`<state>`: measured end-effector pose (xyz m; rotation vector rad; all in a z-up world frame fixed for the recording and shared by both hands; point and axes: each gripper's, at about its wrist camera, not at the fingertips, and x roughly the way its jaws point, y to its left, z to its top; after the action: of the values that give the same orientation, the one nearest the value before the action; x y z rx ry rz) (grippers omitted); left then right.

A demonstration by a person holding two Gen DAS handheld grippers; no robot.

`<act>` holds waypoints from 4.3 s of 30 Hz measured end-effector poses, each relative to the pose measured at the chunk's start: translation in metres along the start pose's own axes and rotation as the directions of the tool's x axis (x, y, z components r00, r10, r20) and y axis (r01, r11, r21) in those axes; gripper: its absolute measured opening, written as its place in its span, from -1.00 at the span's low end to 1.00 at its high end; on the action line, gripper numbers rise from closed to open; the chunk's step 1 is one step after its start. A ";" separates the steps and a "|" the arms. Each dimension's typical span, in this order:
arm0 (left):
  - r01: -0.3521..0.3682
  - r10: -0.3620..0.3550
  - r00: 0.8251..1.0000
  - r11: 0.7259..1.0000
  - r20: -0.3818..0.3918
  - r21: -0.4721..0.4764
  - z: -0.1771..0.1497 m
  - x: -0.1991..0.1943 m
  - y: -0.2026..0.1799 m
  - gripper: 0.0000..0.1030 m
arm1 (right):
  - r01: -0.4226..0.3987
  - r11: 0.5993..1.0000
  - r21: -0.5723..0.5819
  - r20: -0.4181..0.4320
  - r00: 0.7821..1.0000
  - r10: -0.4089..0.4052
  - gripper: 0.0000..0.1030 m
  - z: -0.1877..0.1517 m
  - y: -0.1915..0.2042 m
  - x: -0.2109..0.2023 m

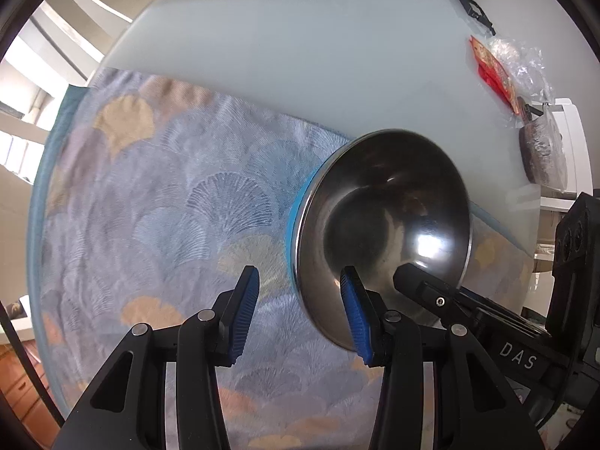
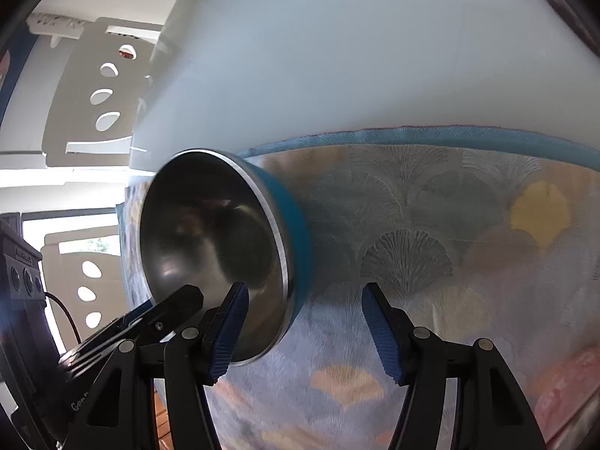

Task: Organize plates and bowls
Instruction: 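Move both grippers to the blue steel bowl and grasp its rim, then lift the blue steel bowl and carry it toward the pink bowl, then lower the blue steel bowl into the pink bowl with both grippers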

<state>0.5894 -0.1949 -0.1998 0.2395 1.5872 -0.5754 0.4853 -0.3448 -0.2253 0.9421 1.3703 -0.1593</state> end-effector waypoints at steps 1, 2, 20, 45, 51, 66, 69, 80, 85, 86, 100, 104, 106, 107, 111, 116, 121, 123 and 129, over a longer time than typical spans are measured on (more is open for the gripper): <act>-0.002 0.002 1.000 1.000 0.003 0.000 0.001 0.002 -0.001 -0.18 | 0.001 1.000 0.000 0.001 1.000 -0.001 0.18 0.001 -0.001 0.002; -0.001 0.001 1.000 1.000 0.006 -0.002 0.002 0.004 -0.002 -0.18 | 0.003 1.000 -0.001 0.002 1.000 -0.003 0.18 0.003 -0.002 0.004; 0.010 -0.011 0.999 1.000 0.040 0.018 0.011 0.019 -0.010 -0.56 | 0.029 0.999 -0.043 0.055 0.998 -0.027 0.12 0.012 0.009 0.012; -0.017 0.012 0.996 0.998 0.085 0.061 -0.001 -0.005 -0.021 -0.62 | -0.026 0.996 -0.086 0.089 0.995 0.033 -0.31 0.003 0.020 -0.014; -0.014 0.006 0.995 0.996 0.096 0.082 -0.008 -0.014 -0.032 -0.62 | -0.028 0.996 -0.084 0.103 0.994 0.037 -0.31 -0.004 0.015 -0.030; -0.003 -0.006 0.995 0.996 0.100 0.093 -0.040 -0.031 -0.062 -0.61 | -0.016 0.997 -0.077 0.112 0.993 0.025 -0.30 -0.022 -0.002 -0.063; -0.002 -0.007 0.995 0.996 0.102 0.095 -0.045 -0.035 -0.067 -0.61 | -0.023 0.997 -0.076 0.116 0.993 0.032 -0.30 -0.026 -0.005 -0.069; -0.003 -0.011 0.994 0.992 0.112 0.122 -0.067 -0.045 -0.101 -0.61 | -0.041 0.997 -0.060 0.142 0.989 0.049 -0.30 -0.043 -0.032 -0.099; -0.007 -0.011 0.993 0.989 0.118 0.147 -0.075 -0.049 -0.120 -0.61 | -0.047 0.998 -0.047 0.157 0.986 0.054 -0.30 -0.050 -0.044 -0.113; -0.006 -0.012 0.993 0.988 0.119 0.153 -0.077 -0.049 -0.125 -0.61 | -0.048 0.998 -0.044 0.161 0.986 0.054 -0.30 -0.052 -0.047 -0.116; -0.008 -0.014 0.994 0.979 0.107 0.203 -0.104 -0.047 -0.174 -0.61 | -0.054 0.998 0.015 0.198 0.979 0.050 -0.30 -0.077 -0.094 -0.148; -0.001 -0.019 0.995 0.978 0.096 0.208 -0.113 -0.044 -0.184 -0.61 | -0.052 0.998 0.030 0.197 0.979 0.045 -0.30 -0.085 -0.108 -0.154; -0.004 -0.017 0.996 0.977 0.093 0.215 -0.117 -0.043 -0.190 -0.61 | -0.052 0.998 0.037 0.198 0.979 0.044 -0.30 -0.089 -0.114 -0.157; -0.005 -0.015 0.996 0.976 0.092 0.218 -0.118 -0.042 -0.193 -0.61 | -0.050 0.998 0.040 0.197 0.980 0.041 -0.29 -0.090 -0.118 -0.158; -0.010 -0.011 0.996 0.973 0.090 0.231 -0.125 -0.041 -0.203 -0.61 | -0.049 0.998 0.048 0.197 0.980 0.038 -0.29 -0.096 -0.127 -0.162; -0.019 -0.001 0.997 0.971 0.083 0.240 -0.132 -0.038 -0.212 -0.61 | -0.051 0.997 0.062 0.192 0.981 0.038 -0.29 -0.101 -0.139 -0.164; -0.021 0.002 0.997 0.968 0.075 0.250 -0.135 -0.034 -0.218 -0.60 | -0.058 0.995 0.075 0.189 0.981 0.043 -0.28 -0.105 -0.148 -0.166; -0.017 0.000 0.998 0.968 0.069 0.249 -0.135 -0.033 -0.221 -0.60 | -0.059 0.995 0.080 0.186 0.982 0.044 -0.28 -0.104 -0.152 -0.168; -0.008 -0.009 0.998 0.962 0.061 0.274 -0.138 -0.031 -0.236 -0.60 | -0.037 0.995 0.088 0.191 0.981 0.020 -0.28 -0.107 -0.162 -0.175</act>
<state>0.3585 -0.3212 -0.1179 0.4252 1.4449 -0.7974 0.2626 -0.4512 -0.1391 0.9964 1.1806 -0.2854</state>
